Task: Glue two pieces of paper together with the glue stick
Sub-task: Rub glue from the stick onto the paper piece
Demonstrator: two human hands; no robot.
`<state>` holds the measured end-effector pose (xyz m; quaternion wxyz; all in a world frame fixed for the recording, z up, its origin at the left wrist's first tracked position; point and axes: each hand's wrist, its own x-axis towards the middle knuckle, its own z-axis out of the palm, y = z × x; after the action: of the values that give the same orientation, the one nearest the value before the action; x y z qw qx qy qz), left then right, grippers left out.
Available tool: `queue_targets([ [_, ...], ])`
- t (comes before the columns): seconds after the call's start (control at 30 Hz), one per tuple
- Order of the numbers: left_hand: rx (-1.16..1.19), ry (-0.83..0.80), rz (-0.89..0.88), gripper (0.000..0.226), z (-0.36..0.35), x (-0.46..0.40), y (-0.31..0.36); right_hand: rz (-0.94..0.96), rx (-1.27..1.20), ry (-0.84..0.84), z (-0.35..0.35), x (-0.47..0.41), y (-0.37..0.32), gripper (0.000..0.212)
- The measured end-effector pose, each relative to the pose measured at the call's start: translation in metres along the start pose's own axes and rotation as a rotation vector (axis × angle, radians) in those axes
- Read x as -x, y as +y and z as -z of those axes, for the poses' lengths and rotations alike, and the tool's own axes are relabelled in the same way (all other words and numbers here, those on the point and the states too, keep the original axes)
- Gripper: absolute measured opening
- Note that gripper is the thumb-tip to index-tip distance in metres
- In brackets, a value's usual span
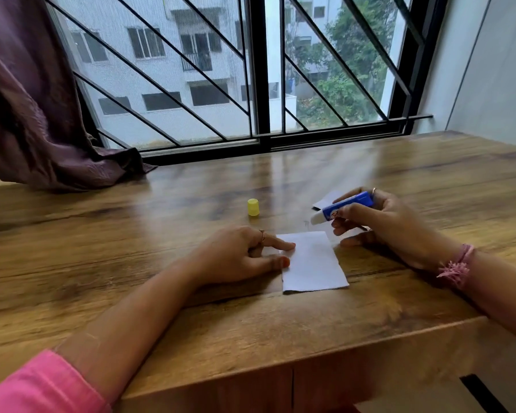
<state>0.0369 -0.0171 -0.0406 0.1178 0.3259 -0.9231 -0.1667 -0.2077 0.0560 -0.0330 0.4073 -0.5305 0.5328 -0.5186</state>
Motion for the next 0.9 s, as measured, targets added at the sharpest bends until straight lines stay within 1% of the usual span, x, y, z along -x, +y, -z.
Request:
queue_targets([
  [0.1, -0.004, -0.037, 0.016, 0.03, 0.003, 0.001, 0.0, 0.107, 0.16, 0.063, 0.003, -0.001, 0.002, 0.015],
  [0.17, 0.004, -0.027, 0.009, 0.028, 0.003, 0.002, 0.0, 0.108, 0.213, 0.09, 0.005, -0.003, 0.003, 0.016],
  [0.27, 0.04, 0.014, 0.012, 0.027, 0.0, 0.001, 0.001, 0.076, 0.214, 0.08, 0.007, -0.004, 0.007, 0.016],
  [0.4, 0.046, 0.043, 0.021, 0.027, -0.003, 0.001, 0.002, 0.078, 0.232, 0.057, 0.008, -0.006, 0.01, 0.014],
  [0.57, 0.058, 0.042, 0.031, 0.029, -0.003, 0.001, 0.002, 0.1, 0.295, 0.025, 0.01, -0.008, 0.011, 0.012],
  [0.7, 0.057, 0.048, 0.028, 0.028, -0.004, 0.001, 0.002, 0.102, 0.295, -0.002, 0.011, -0.008, 0.013, 0.008],
  [0.8, 0.056, 0.042, 0.033, 0.03, -0.004, 0.001, 0.002, 0.103, 0.288, 0.02, 0.011, -0.008, 0.012, 0.01],
  [0.9, 0.062, 0.034, 0.039, 0.031, -0.003, 0.0, 0.003, 0.092, 0.32, -0.004, 0.011, -0.007, 0.01, 0.01],
])
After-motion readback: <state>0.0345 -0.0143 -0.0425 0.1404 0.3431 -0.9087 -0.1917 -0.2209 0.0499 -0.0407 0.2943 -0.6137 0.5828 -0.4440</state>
